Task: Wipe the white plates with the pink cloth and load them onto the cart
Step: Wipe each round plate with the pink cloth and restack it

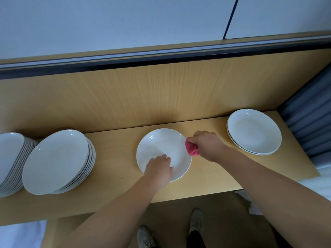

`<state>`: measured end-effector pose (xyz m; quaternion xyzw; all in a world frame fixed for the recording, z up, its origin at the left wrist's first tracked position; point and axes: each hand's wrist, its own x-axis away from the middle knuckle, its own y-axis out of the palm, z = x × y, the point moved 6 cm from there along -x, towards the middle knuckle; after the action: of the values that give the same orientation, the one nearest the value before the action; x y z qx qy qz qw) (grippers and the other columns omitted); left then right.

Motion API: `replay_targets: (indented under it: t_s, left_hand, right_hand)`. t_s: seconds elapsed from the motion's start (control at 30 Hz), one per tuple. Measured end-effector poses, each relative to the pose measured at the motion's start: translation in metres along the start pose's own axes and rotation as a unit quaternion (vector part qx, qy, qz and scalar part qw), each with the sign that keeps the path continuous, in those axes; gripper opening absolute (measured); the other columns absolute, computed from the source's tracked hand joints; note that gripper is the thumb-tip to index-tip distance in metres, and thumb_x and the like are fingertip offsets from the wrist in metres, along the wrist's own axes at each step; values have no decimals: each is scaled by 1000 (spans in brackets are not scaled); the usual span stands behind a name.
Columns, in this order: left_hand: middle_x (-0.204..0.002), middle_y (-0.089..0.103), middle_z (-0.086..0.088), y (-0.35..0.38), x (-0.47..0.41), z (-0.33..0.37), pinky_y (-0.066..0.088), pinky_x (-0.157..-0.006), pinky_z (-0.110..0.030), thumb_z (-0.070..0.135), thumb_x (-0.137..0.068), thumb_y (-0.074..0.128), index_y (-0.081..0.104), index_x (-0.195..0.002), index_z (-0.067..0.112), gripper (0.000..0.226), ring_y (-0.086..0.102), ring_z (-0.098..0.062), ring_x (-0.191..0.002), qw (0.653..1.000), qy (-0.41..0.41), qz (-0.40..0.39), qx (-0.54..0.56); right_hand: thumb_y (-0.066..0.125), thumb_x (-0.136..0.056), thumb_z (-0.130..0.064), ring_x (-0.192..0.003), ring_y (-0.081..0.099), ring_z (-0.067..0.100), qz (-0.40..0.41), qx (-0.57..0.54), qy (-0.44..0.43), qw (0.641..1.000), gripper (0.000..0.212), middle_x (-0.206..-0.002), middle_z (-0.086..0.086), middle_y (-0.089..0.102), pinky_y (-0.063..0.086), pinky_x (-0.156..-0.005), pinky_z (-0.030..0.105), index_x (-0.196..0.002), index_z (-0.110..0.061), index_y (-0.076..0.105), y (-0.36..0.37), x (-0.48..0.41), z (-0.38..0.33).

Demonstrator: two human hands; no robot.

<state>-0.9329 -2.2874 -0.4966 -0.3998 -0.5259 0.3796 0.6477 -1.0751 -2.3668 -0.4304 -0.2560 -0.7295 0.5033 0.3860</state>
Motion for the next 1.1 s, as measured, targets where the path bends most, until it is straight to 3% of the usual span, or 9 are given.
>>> replay_targets:
  t_s: [0.07, 0.17, 0.33, 0.5, 0.6, 0.73, 0.83, 0.97, 1.1]
  left_hand:
    - [-120, 52, -3, 0, -4, 21, 42, -83, -38, 41, -100, 33, 48, -120, 12, 38, 53, -24, -107, 1000, 19, 9, 5]
    - [-130, 47, -6, 6, -9, 43, 42, -86, -42, 48, -96, 42, 44, -128, 9, 50, 48, -28, -116, 1000, 17, -20, 1]
    - [-157, 19, -12, 16, -12, 54, 45, -101, -43, 3, -89, 50, 25, -147, 4, 63, 25, -32, -143, 995, -13, -93, -20]
    - [-159, 12, -17, 12, -7, 59, 42, -106, -43, -2, -91, 43, 17, -151, 0, 65, 21, -34, -145, 991, -5, -114, -64]
    - [-151, 31, -17, 1, -4, 62, 45, -99, -40, -1, -90, 42, 29, -145, 0, 57, 40, -32, -133, 994, -4, -85, -64]
    - [-108, 61, -11, -31, 3, 62, 50, -76, -33, -2, -88, 43, 53, -123, 4, 37, 63, -26, -95, 999, -27, -33, -32]
    - [-100, 63, -10, -60, 9, 50, 44, -67, -31, -2, -86, 44, 53, -113, 7, 31, 63, -26, -90, 998, -63, -4, 1]
    - [-95, 59, -8, -97, 15, 27, 38, -63, -30, 7, -94, 45, 49, -105, 10, 13, 61, -26, -89, 991, -106, 56, 67]
    - [-98, 57, -5, -129, 24, 3, 37, -66, -30, 21, -100, 42, 51, -114, 9, 20, 55, -24, -88, 961, -150, 135, 189]
  right_hand:
    - [53, -84, -12, -90, 51, 17, 17, -8, 3, 1000, 25, -92, -8, 48, 29, -70, 26, -97, -32, 61, -5, 4, 10]
    - [51, -83, -11, -90, 53, 18, 43, -28, -1, 999, 24, -93, -7, 50, 32, -68, 26, -93, -32, 59, -8, 10, 22]
    - [48, -82, -7, -91, 54, 19, 57, -35, -20, 998, 31, -98, -5, 53, 37, -69, 26, -101, -28, 61, -9, 16, 33]
    - [48, -82, -5, -92, 55, 19, 61, -36, -34, 997, 34, -101, -4, 55, 41, -70, 27, -103, -28, 62, -14, 20, 40]
    - [49, -82, -5, -92, 55, 18, 69, -35, -40, 996, 34, -100, -5, 54, 46, -73, 28, -103, -28, 62, -23, 21, 40]
    - [47, -79, 0, -86, 53, 10, 88, -53, -47, 994, 37, -91, -13, 51, 36, -65, 21, -95, -30, 63, -41, 21, 34]
    - [47, -79, 1, -83, 55, 9, 109, -66, -58, 990, 37, -93, -11, 53, 34, -60, 17, -94, -27, 65, -54, 21, 27]
    - [48, -84, -1, -96, 56, 19, 148, -48, -69, 985, 40, -105, -3, 58, 47, -73, 28, -112, -25, 65, -71, 18, 16]
    - [49, -87, -3, -100, 56, 19, 173, -43, -74, 981, 38, -110, -2, 59, 44, -74, 26, -114, -23, 66, -91, 17, 0]
